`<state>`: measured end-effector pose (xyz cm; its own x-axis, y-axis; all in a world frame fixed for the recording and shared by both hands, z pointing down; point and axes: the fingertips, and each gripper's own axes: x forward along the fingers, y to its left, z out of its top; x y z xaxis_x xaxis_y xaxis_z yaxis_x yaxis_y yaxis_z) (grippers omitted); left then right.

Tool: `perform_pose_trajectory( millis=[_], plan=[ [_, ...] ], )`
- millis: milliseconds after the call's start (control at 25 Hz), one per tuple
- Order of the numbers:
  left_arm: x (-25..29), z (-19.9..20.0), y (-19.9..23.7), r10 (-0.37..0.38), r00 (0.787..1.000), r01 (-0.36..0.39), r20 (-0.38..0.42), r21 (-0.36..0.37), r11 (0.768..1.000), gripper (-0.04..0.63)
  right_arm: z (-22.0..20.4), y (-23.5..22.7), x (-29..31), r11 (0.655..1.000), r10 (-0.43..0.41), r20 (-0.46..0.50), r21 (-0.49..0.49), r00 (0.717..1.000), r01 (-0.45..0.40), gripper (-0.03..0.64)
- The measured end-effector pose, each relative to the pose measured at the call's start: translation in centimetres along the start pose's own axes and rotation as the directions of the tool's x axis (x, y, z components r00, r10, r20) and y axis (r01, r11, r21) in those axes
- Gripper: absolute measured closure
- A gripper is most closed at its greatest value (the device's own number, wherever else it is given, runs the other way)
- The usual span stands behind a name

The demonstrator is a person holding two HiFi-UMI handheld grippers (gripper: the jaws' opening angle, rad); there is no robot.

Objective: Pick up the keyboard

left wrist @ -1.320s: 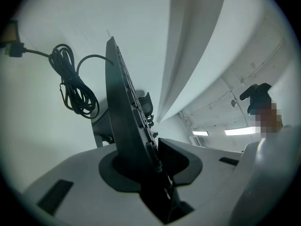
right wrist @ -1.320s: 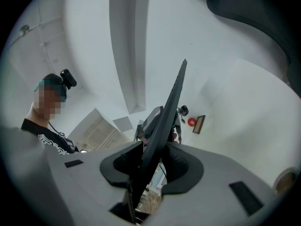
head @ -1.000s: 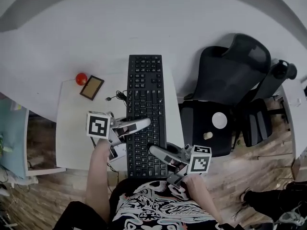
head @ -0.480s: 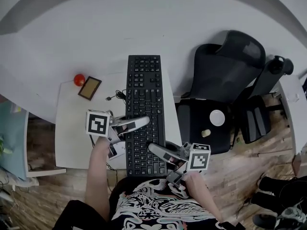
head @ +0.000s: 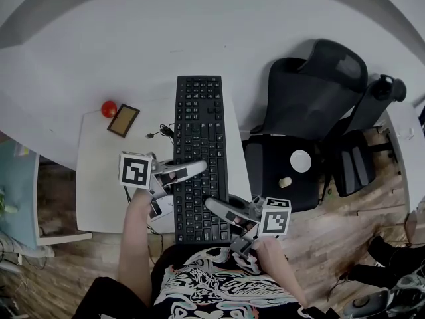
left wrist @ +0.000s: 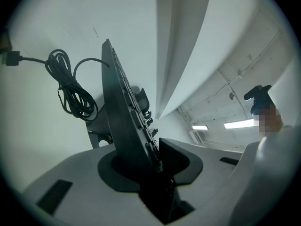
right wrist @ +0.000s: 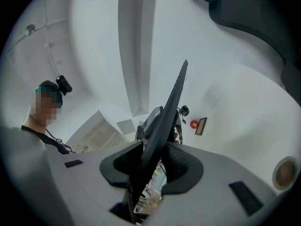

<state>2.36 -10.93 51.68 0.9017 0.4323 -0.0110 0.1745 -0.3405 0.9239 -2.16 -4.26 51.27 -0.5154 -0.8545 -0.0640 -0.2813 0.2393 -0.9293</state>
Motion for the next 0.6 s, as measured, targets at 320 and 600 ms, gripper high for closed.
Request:
perform_pose_trajectory(
  millis=[320, 600],
  plan=[
    [-0.16, -0.25, 0.59, 0.017, 1.0, -0.017, -0.012, -0.007, 1.0, 0.472, -0.11, -0.18, 0.02, 1.0, 0.001, 0.002, 0.014, 1.0, -0.001, 0.476],
    [0.05, 0.06, 0.65, 0.013, 1.0, -0.013, -0.011, -0.005, 1.0, 0.472, 0.03, -0.51, 0.08, 1.0, 0.001, 0.006, 0.018, 1.0, -0.001, 0.476]
  ],
)
